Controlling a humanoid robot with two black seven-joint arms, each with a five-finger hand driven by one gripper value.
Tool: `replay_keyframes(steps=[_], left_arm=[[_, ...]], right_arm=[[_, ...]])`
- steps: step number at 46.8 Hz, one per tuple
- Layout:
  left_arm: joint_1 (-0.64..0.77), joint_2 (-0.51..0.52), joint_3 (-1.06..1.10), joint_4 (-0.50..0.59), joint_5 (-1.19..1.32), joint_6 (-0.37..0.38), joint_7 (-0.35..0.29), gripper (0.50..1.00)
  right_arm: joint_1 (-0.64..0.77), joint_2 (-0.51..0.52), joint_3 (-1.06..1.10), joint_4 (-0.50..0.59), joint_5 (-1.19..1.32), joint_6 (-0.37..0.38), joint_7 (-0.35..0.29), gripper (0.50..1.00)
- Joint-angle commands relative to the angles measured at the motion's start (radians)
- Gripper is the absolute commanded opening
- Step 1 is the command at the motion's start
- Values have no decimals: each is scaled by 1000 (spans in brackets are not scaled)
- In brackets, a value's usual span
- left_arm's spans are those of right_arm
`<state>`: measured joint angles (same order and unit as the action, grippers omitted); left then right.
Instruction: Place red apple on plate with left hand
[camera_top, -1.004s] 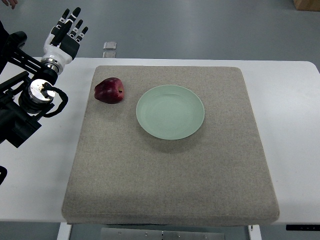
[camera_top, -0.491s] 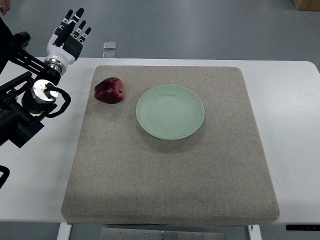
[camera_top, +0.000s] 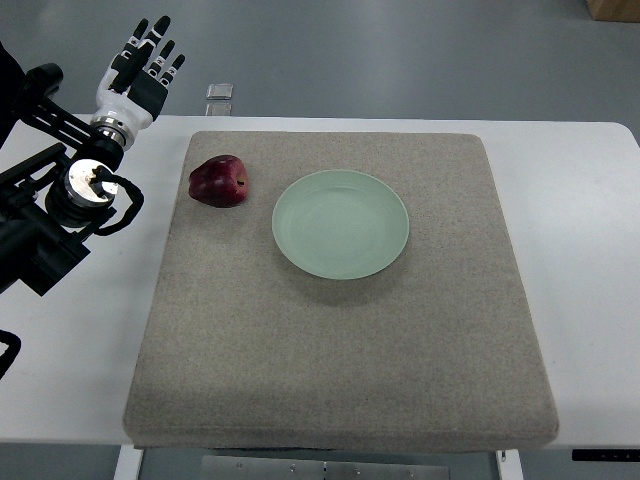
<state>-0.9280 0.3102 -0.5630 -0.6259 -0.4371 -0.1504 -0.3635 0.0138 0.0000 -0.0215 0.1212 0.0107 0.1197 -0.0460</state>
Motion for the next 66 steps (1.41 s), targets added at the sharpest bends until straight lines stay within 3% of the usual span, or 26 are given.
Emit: replay_keyframes(steps=[1, 56, 66], left_arm=[[0, 1, 0, -1, 0, -1, 0, 1000], [-6, 29, 15, -6, 89, -47, 8, 1000], [-12, 113, 21, -136, 237, -52, 8, 992]], right_arm=[[0, 0, 0, 0, 0, 0, 0, 930], [0, 0, 0, 0, 0, 0, 0, 930], [0, 0, 0, 0, 0, 0, 0, 930]])
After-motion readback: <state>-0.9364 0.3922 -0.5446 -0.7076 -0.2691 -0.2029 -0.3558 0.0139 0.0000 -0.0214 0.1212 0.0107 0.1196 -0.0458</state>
